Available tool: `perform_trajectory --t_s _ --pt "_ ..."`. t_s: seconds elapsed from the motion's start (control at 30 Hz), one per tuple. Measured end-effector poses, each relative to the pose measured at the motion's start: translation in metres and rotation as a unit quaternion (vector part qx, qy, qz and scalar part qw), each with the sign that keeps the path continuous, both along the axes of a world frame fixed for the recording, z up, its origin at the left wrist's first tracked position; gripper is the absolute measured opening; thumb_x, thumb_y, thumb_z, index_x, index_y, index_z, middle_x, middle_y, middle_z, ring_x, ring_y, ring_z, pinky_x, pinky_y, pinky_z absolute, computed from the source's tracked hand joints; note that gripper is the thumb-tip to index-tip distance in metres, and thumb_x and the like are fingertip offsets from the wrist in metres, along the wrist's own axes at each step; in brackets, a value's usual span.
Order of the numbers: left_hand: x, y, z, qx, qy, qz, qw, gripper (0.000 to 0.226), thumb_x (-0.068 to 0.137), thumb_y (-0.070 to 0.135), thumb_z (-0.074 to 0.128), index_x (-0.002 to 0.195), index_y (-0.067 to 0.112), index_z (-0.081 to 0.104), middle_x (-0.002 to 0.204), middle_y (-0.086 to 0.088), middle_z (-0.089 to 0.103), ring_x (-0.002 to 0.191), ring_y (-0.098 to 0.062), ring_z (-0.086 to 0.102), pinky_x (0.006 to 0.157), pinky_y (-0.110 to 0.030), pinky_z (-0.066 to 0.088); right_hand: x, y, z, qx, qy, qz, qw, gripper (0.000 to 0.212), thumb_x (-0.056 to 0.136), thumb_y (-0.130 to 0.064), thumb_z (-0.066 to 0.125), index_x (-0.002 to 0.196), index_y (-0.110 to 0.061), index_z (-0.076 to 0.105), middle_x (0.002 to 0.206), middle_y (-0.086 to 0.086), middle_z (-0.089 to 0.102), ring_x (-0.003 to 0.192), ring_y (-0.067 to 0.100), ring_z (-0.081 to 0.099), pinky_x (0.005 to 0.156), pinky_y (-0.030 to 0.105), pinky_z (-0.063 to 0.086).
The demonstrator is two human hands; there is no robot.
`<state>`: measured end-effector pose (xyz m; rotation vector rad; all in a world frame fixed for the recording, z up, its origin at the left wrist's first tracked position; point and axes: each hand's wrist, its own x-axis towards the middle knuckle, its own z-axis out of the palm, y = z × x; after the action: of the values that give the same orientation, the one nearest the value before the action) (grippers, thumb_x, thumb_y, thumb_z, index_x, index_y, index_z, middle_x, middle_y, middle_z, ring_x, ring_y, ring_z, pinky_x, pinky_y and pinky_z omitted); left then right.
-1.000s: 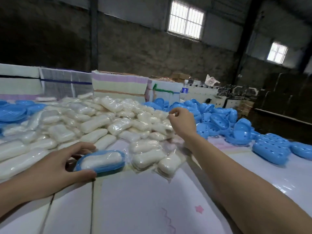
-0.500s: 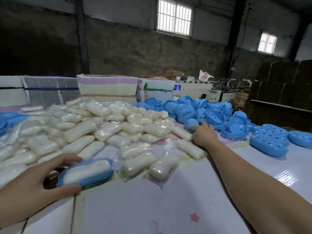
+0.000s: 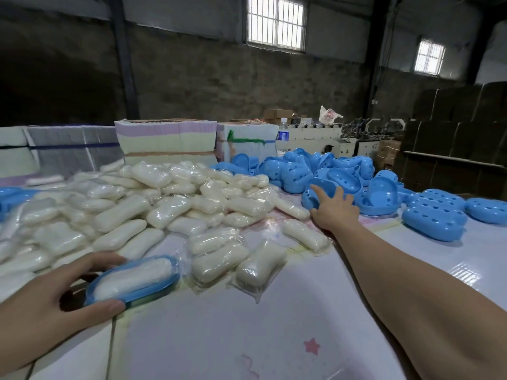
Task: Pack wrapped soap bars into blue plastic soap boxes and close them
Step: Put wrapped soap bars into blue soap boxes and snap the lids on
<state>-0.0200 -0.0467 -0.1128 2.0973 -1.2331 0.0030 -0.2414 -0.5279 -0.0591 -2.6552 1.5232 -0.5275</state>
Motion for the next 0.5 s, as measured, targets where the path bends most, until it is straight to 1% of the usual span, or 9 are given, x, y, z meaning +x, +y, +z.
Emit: perform_trajectory --t_s 0.03,0.07,0.13,0.2,0.27,0.4,0.5 --pt "0.001 0.001 0.000 0.000 0.000 0.001 1.000 0.088 0.064 0.077 0.075 0.141 0.039 0.054 0.129 0.022 0.066 0.111 0.000 0.066 0.074 -0.023 0.058 0.001 0.000 0.000 0.010 0.007 0.005 1.000 0.053 0.094 -0.044 0.043 0.144 -0.048 0.027 0.159 0.013 0.008 0.141 0.043 0.014 0.111 0.057 0.023" --pt "0.002 0.001 0.000 0.000 0.000 0.003 1.000 0.089 0.064 0.077 0.075 0.141 0.039 0.054 0.129 0.022 0.065 0.111 0.001 0.066 0.075 -0.023 0.058 0.001 -0.001 -0.001 0.019 0.008 0.006 1.000 0.051 0.094 -0.044 0.042 0.143 -0.048 0.031 0.160 0.012 0.008 0.142 0.043 0.014 0.112 0.057 0.021" --pt "0.004 0.001 -0.001 0.005 -0.001 0.003 1.000 0.089 0.065 0.077 0.075 0.142 0.039 0.053 0.130 0.022 0.065 0.112 0.001 0.066 0.075 -0.023 0.058 0.001 -0.001 -0.002 0.025 -0.011 -0.003 1.000 0.047 0.091 -0.048 0.044 0.138 -0.044 0.038 0.153 0.014 0.022 0.138 0.042 0.021 0.110 0.056 0.025" --pt "0.004 0.000 -0.001 0.009 -0.002 0.001 1.000 0.089 0.065 0.077 0.075 0.143 0.040 0.052 0.131 0.022 0.064 0.112 0.002 0.065 0.076 -0.023 0.058 -0.001 -0.002 -0.004 0.015 -0.030 -0.016 0.999 0.045 0.089 -0.054 0.048 0.130 -0.038 0.042 0.140 0.016 0.038 0.131 0.041 0.031 0.104 0.054 0.032" --pt "0.002 0.001 0.001 0.013 0.000 -0.003 1.000 0.088 0.066 0.078 0.074 0.143 0.040 0.052 0.131 0.022 0.064 0.111 0.004 0.064 0.078 -0.021 0.057 -0.002 -0.003 -0.003 0.015 -0.044 -0.027 0.999 0.044 0.088 -0.057 0.051 0.124 -0.034 0.042 0.130 0.017 0.045 0.126 0.040 0.036 0.100 0.054 0.034" --pt "-0.004 0.003 0.005 0.013 0.003 -0.003 1.000 0.088 0.067 0.079 0.073 0.142 0.039 0.053 0.130 0.022 0.064 0.110 0.006 0.064 0.079 -0.017 0.056 -0.003 -0.004 -0.003 0.028 -0.069 -0.049 0.996 0.048 0.086 -0.051 0.054 0.126 -0.030 0.038 0.129 0.019 0.048 0.122 0.039 0.039 0.095 0.049 0.036" --pt "-0.012 0.000 0.013 0.005 0.003 -0.002 1.000 0.089 0.063 0.081 0.074 0.140 0.039 0.055 0.127 0.022 0.066 0.107 0.004 0.066 0.077 -0.019 0.056 -0.003 -0.005 -0.005 0.041 -0.069 -0.061 0.995 0.055 0.086 -0.055 0.052 0.131 -0.029 0.035 0.131 0.021 0.048 0.126 0.039 0.038 0.096 0.049 0.035"
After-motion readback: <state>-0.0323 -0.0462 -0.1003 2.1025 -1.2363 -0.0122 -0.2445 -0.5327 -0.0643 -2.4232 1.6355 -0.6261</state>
